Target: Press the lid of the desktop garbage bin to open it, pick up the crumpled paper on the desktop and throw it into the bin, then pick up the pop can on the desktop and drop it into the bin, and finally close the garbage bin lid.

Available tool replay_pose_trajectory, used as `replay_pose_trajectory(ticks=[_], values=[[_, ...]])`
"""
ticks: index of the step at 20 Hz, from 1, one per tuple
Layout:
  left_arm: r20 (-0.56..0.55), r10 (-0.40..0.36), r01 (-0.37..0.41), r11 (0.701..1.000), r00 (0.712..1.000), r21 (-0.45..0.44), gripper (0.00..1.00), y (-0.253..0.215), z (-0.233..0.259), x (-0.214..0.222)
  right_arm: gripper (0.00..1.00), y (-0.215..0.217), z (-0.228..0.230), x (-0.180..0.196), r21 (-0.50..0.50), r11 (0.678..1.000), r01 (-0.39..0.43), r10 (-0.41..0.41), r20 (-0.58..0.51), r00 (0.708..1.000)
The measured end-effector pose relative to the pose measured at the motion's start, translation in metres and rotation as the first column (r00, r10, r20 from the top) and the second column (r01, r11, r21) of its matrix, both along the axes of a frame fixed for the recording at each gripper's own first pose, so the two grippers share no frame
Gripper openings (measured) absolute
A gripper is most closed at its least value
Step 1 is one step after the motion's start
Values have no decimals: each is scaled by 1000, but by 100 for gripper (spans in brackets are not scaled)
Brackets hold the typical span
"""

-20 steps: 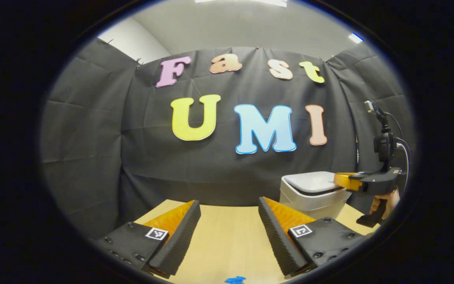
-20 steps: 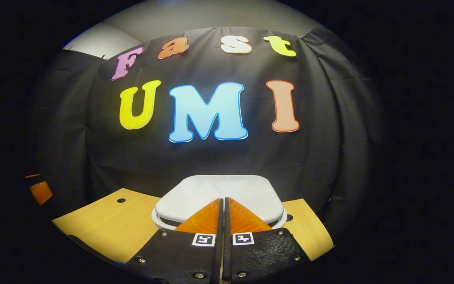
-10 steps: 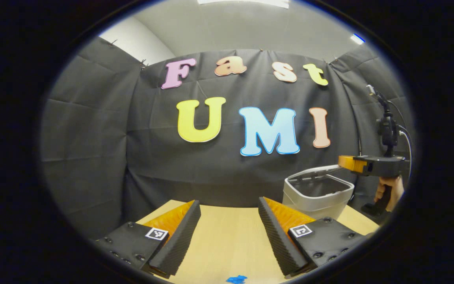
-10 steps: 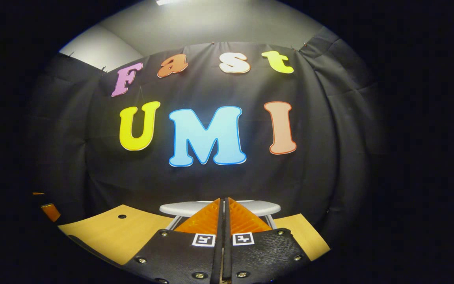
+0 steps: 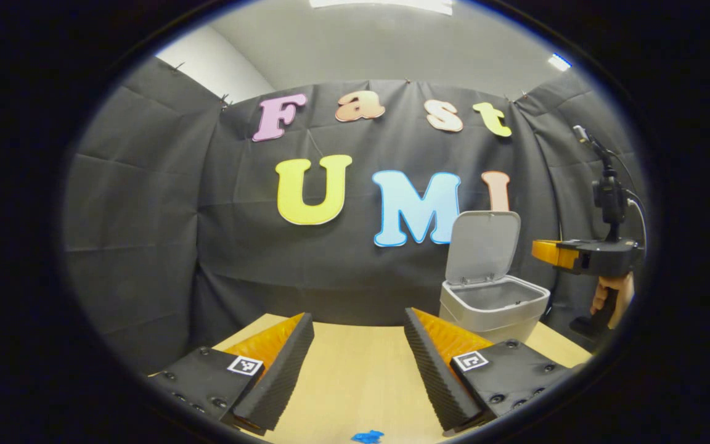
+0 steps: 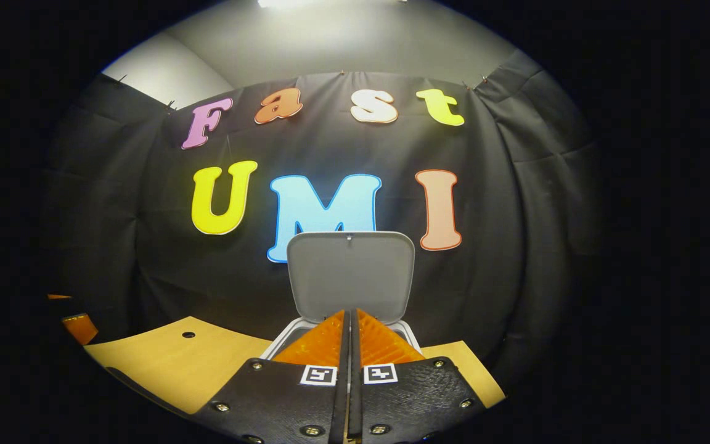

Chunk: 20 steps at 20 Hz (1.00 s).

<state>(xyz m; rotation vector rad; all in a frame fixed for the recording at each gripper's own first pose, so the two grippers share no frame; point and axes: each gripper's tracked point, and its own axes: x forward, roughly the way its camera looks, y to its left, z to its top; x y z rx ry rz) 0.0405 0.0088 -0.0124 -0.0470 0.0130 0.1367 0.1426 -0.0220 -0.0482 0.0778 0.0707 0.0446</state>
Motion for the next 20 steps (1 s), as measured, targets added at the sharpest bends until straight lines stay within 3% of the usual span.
replay_pose_trajectory(ticks=[12, 16, 19, 20], values=[[-43, -7, 7, 1000, 999, 8, 99, 5, -20, -11, 4, 0, -1, -38, -78, 996, 43, -43, 3, 999], [-67, -26, 27, 1000, 997, 17, 99, 6, -32, -11, 30, -3, -1, -50, -55, 996, 65, -65, 8, 998], [-86, -42, 43, 999, 995, 15, 99, 7, -43, -11, 38, -3, -6, -57, -51, 996, 75, -74, 4, 997], [-93, -45, 47, 999, 995, 14, 99, 7, -46, -11, 51, -1, -7, -60, -51, 996, 73, -73, 0, 997]])
